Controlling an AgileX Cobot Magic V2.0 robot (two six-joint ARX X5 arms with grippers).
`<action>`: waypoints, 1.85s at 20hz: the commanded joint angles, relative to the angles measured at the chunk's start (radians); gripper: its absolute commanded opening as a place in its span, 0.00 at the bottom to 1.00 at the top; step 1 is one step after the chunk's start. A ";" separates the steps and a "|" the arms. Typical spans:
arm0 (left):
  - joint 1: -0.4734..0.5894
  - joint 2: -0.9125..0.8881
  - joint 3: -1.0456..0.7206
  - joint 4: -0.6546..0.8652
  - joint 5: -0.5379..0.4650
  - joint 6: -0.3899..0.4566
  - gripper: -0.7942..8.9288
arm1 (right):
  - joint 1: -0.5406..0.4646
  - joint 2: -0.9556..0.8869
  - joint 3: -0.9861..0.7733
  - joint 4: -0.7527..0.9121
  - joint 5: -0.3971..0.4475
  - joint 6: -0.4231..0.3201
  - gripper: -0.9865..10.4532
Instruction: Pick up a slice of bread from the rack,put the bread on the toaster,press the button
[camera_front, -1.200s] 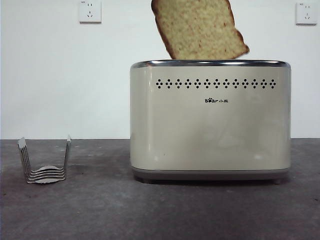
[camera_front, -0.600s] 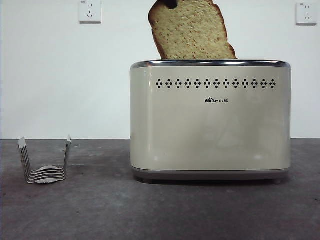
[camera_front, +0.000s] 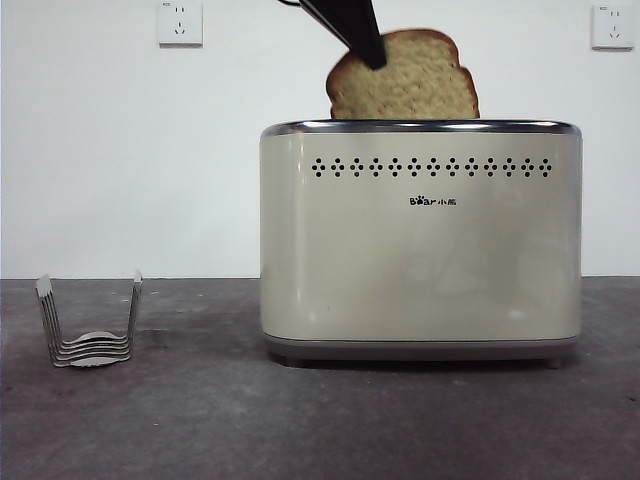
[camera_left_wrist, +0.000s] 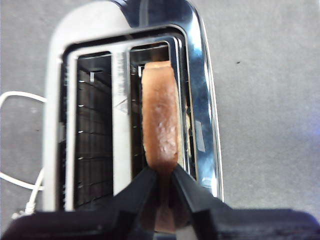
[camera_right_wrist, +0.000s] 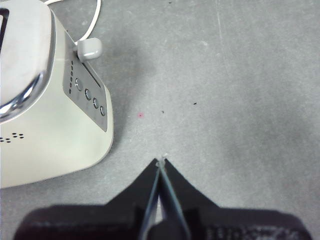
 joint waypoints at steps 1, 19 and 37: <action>-0.016 0.022 0.000 0.025 -0.028 -0.004 0.08 | 0.000 -0.001 0.005 0.002 -0.002 -0.006 0.09; -0.046 0.014 0.034 0.048 -0.069 -0.157 0.58 | 0.000 -0.001 0.005 -0.017 -0.002 -0.006 0.09; -0.046 -0.346 0.039 -0.140 -0.069 -0.712 0.07 | 0.000 0.140 0.005 0.041 -0.131 -0.031 0.08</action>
